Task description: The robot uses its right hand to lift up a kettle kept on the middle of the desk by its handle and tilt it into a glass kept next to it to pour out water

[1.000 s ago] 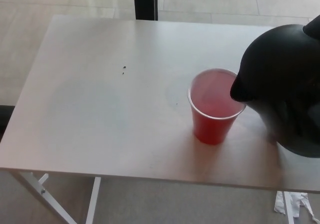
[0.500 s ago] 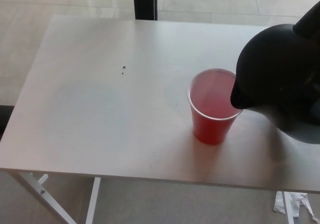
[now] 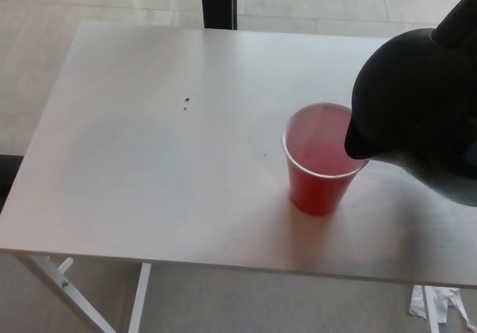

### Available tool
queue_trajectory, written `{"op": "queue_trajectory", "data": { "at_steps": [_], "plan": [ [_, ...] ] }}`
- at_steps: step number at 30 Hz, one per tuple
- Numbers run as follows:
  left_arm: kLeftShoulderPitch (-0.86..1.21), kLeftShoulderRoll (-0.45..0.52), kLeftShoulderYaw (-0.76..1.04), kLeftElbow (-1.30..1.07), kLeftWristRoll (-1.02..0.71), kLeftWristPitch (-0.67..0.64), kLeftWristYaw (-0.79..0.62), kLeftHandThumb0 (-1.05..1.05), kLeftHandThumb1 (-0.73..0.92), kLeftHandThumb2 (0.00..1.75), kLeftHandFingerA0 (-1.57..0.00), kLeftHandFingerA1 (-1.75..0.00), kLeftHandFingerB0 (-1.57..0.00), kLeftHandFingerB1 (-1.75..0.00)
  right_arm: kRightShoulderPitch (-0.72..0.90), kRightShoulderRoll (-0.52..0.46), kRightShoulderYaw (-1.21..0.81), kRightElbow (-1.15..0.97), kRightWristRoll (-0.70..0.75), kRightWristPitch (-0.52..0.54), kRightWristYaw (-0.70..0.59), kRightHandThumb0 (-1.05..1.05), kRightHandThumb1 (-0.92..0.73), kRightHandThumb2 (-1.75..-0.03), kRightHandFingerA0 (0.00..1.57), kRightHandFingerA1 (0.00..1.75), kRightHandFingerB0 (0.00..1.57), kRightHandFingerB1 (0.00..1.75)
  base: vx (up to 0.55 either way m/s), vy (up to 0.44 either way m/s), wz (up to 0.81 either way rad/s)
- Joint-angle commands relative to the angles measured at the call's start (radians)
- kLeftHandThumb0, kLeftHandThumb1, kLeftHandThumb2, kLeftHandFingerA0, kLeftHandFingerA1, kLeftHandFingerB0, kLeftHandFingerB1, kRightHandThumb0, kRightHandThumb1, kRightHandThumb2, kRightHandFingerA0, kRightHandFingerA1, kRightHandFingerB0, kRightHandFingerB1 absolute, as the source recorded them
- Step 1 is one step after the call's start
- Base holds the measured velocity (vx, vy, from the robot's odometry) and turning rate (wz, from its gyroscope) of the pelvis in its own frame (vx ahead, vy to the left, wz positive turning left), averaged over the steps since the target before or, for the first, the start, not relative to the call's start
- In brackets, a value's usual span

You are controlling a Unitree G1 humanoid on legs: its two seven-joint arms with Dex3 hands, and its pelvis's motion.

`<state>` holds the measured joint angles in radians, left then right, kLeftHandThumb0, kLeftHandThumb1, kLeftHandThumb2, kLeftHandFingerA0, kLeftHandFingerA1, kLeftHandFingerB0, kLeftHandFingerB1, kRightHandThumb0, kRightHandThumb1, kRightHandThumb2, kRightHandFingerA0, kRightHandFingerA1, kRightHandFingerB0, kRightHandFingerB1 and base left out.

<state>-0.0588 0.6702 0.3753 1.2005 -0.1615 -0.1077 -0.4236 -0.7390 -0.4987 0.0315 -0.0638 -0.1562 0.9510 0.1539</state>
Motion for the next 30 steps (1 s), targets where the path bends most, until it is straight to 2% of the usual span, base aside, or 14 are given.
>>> {"op": "queue_trajectory", "data": {
  "at_steps": [1,5,6,8,9,10,13,14,17,18,19,21,26,30],
  "plan": [
    [0.003,0.020,0.000,-0.002,-0.002,0.014,-0.005,-0.82,0.89,0.66,-0.44,-0.58,-0.29,-0.54,-0.051,-0.029,-0.015,-0.014,-0.014,0.043,0.009,-0.21,-0.53,-1.06,0.94,1.75,0.66,1.61,0.00,0.000,0.00],
    [-0.002,0.022,-0.009,0.002,0.006,0.010,0.001,-0.81,0.90,0.67,-0.44,-0.56,-0.28,-0.52,-0.066,-0.042,-0.025,0.007,-0.001,0.047,0.028,-0.22,-0.47,-1.14,0.93,1.75,0.64,1.64,0.00,0.000,0.00],
    [0.000,0.021,-0.010,-0.002,0.006,0.008,0.005,-0.80,0.90,0.67,-0.44,-0.58,-0.29,-0.54,-0.067,-0.047,-0.012,-0.008,-0.010,0.043,0.031,-0.23,-0.50,-1.05,0.91,1.75,0.58,1.66,0.00,0.000,0.00],
    [-0.004,0.018,-0.002,0.003,-0.005,0.018,-0.001,-0.80,0.88,0.66,-0.43,-0.58,-0.28,-0.53,-0.066,-0.043,-0.017,-0.016,-0.006,0.031,0.032,-0.26,-0.46,-1.08,0.92,1.75,0.57,1.67,0.00,0.000,0.00],
    [-0.005,0.017,0.001,0.004,-0.009,0.021,-0.004,-0.81,0.89,0.67,-0.44,-0.58,-0.27,-0.53,-0.068,-0.044,-0.015,-0.015,-0.006,0.030,0.034,-0.27,-0.45,-1.10,0.95,1.75,0.66,1.67,0.00,0.000,0.00],
    [-0.004,0.016,-0.001,0.002,-0.007,0.019,-0.003,-0.81,0.89,0.67,-0.44,-0.58,-0.27,-0.53,-0.068,-0.048,-0.014,-0.014,-0.006,0.024,0.038,-0.27,-0.45,-1.10,0.95,1.75,0.66,1.67,0.00,0.000,0.00],
    [-0.007,0.019,-0.005,0.003,-0.002,0.020,-0.001,-0.82,0.90,0.67,-0.44,-0.58,-0.26,-0.53,-0.085,-0.040,-0.006,0.014,-0.014,0.024,0.031,-0.27,-0.41,-1.13,0.92,1.75,0.66,1.60,0.00,0.000,0.00],
    [-0.006,0.021,-0.012,0.001,0.006,0.015,0.002,-0.82,0.91,0.67,-0.45,-0.58,-0.27,-0.53,-0.089,-0.038,-0.003,0.016,-0.018,0.025,0.028,-0.27,-0.42,-1.12,0.88,1.75,0.60,1.46,0.00,0.000,0.00],
    [-0.014,0.024,-0.018,0.000,0.012,0.015,0.009,-0.82,0.91,0.67,-0.45,-0.57,-0.27,-0.53,-0.081,-0.041,0.023,0.014,-0.024,-0.012,0.036,-0.25,-0.43,-1.11,0.89,1.75,0.63,1.48,0.00,0.000,0.00],
    [-0.013,0.024,-0.018,0.000,0.010,0.011,0.002,-0.87,0.76,1.12,-0.41,-0.64,-0.25,-0.59,-0.076,-0.044,0.029,0.009,-0.019,-0.026,0.048,-0.27,-0.41,-1.13,0.89,1.75,0.60,1.60,0.00,0.000,0.00],
    [-0.009,0.025,-0.018,-0.005,0.008,0.006,-0.003,-0.83,0.91,0.67,-0.42,-0.58,-0.26,-0.55,-0.076,-0.040,0.030,0.005,-0.016,-0.025,0.049,-0.29,-0.43,-1.09,0.89,1.75,0.61,1.67,0.00,0.000,0.00],
    [-0.014,0.025,-0.021,-0.009,0.010,0.010,-0.004,-0.83,0.91,0.67,-0.42,-0.58,-0.26,-0.54,-0.070,-0.044,0.033,0.000,-0.015,-0.031,0.056,-0.31,-0.48,-1.03,0.89,1.75,0.63,1.66,0.00,0.000,0.00],
    [-0.025,0.028,-0.015,-0.003,0.003,0.020,-0.001,-0.80,0.90,0.67,-0.43,-0.56,-0.28,-0.52,-0.074,-0.027,0.047,-0.010,-0.024,-0.017,0.046,-0.26,-0.46,-1.09,0.94,1.75,0.66,1.61,0.00,0.000,0.00],
    [-0.031,0.032,-0.025,-0.002,0.014,0.020,0.005,-0.80,0.92,0.67,-0.42,-0.55,-0.28,-0.51,-0.091,-0.014,0.056,-0.013,-0.027,-0.015,0.044,-0.24,-0.51,-1.02,0.93,1.75,0.57,1.57,0.00,0.000,0.00]
  ]
}}
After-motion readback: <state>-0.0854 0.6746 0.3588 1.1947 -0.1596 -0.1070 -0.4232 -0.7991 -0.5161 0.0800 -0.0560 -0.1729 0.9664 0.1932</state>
